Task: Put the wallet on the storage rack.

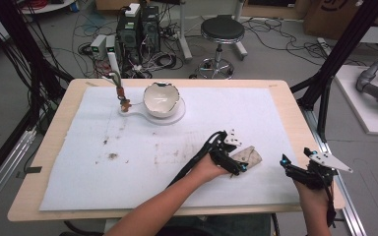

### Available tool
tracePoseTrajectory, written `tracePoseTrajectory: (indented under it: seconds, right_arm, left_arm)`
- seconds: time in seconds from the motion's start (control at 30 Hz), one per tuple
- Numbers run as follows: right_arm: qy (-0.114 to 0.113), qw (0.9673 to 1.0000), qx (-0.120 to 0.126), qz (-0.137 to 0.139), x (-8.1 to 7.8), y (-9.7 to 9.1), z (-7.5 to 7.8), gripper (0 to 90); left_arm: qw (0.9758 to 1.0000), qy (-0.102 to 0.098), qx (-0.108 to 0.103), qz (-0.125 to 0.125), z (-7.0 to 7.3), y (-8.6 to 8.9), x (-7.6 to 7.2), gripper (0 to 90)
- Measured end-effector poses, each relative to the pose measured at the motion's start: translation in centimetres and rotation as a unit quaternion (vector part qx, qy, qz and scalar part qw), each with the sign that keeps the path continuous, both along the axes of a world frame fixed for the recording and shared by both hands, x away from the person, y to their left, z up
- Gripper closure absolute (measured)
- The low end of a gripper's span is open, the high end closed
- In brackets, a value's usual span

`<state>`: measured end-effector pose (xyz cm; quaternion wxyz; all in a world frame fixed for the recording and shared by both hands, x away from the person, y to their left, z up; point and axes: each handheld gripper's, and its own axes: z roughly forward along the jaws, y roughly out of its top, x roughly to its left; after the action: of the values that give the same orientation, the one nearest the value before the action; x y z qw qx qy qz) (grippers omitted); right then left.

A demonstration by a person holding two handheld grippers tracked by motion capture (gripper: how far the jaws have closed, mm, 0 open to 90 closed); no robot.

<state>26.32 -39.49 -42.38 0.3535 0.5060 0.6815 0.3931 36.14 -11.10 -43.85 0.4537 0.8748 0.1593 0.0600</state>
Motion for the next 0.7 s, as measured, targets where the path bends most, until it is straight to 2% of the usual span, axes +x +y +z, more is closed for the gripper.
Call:
tracePoseTrajectory:
  seconds: [0.03, 0.3, 0.33, 0.4, 0.6, 0.7]
  right_arm:
    - [0.0, 1.0, 0.0, 0.0, 0.0, 0.0, 0.0, 17.1]
    - [0.001, 1.0, 0.0, 0.002, 0.1, 0.1, 0.0, 17.1]
    - [0.0, 1.0, -0.001, 0.003, 0.1, 0.1, 0.0, 17.1]
    - [0.002, 1.0, 0.001, 0.002, 0.0, 0.2, 0.0, 17.1]
    - [0.003, 1.0, 0.0, 0.002, 0.0, 0.3, 0.0, 17.1]
    - [0.002, 1.0, -0.003, 0.004, 0.1, 0.3, 0.0, 17.1]
  left_arm:
    - [1.0, 0.0, 0.0, 0.0, 0.0, 0.0, 0.0, 12.9]
    - [0.9991, 0.008, 0.041, -0.005, -1.3, -1.3, -0.2, 12.4]
    - [0.9988, 0.007, 0.049, -0.006, -1.4, -1.4, -0.3, 12.4]
    - [0.9975, -0.007, 0.069, -0.01, -1.5, -1.7, -0.6, 12.4]
    - [0.9975, 0.001, 0.07, -0.004, -1.4, -1.7, -0.7, 13.7]
    - [0.9973, 0.001, 0.072, -0.008, -1.1, -1.6, -1.0, 21.8]
